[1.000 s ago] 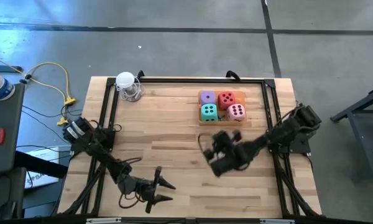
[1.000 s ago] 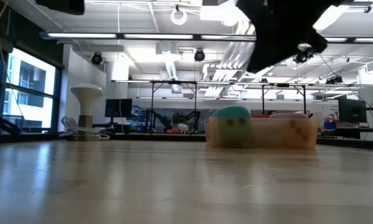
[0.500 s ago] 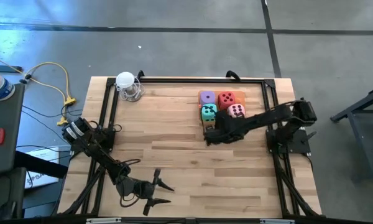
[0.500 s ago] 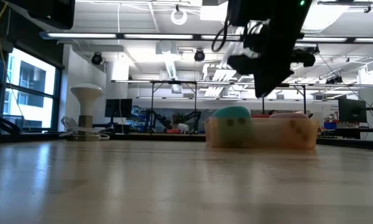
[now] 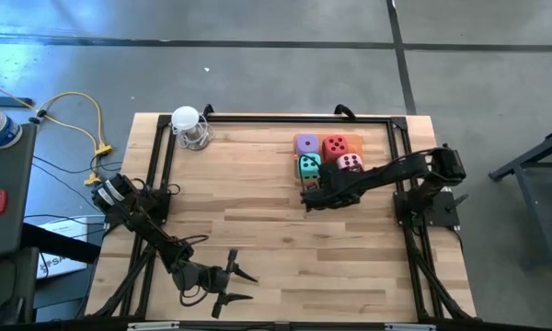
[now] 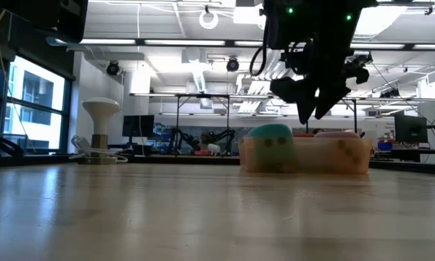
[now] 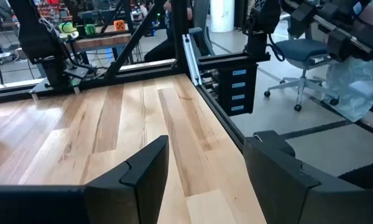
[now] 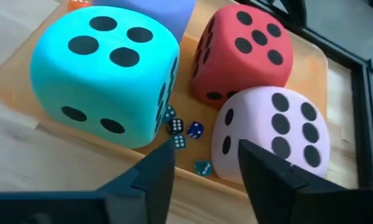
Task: Pick & Place Dice
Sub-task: Return to Home Position
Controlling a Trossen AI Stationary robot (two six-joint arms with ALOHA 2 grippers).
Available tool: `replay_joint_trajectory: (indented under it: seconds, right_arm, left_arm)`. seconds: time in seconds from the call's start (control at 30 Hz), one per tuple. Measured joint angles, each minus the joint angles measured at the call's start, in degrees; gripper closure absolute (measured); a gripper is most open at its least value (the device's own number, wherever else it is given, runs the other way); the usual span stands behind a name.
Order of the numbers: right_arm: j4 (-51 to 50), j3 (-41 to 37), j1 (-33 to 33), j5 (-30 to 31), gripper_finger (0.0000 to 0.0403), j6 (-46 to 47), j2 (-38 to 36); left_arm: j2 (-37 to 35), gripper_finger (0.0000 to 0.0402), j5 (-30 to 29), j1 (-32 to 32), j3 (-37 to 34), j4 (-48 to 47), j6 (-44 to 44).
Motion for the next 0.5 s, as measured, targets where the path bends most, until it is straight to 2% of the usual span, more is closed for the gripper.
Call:
replay_joint_trajectory:
  seconds: [0.17,0.3,0.4,0.5]
  right_arm:
    - [-0.4,0.0,0.3,1.1,0.0194,-4.0,-0.5]
    - [-0.3,0.7,0.7,2.9,0.0187,-12.7,-2.7]
    - [3.1,1.0,1.5,0.2,0.0186,-20.7,-4.0]
    - [7.4,1.0,2.4,-5.1,0.0186,-26.7,-4.4]
  left_arm:
    - [0.0,0.0200,0.0,0.0,0.0,0.2,2.0]
    - [0.0,0.0200,0.1,0.8,0.0,0.2,-4.1]
    - [0.0,0.0200,0.6,1.8,0.0,-0.5,-7.7]
    - [0.0,0.0200,0.7,2.8,0.0,-0.9,-7.9]
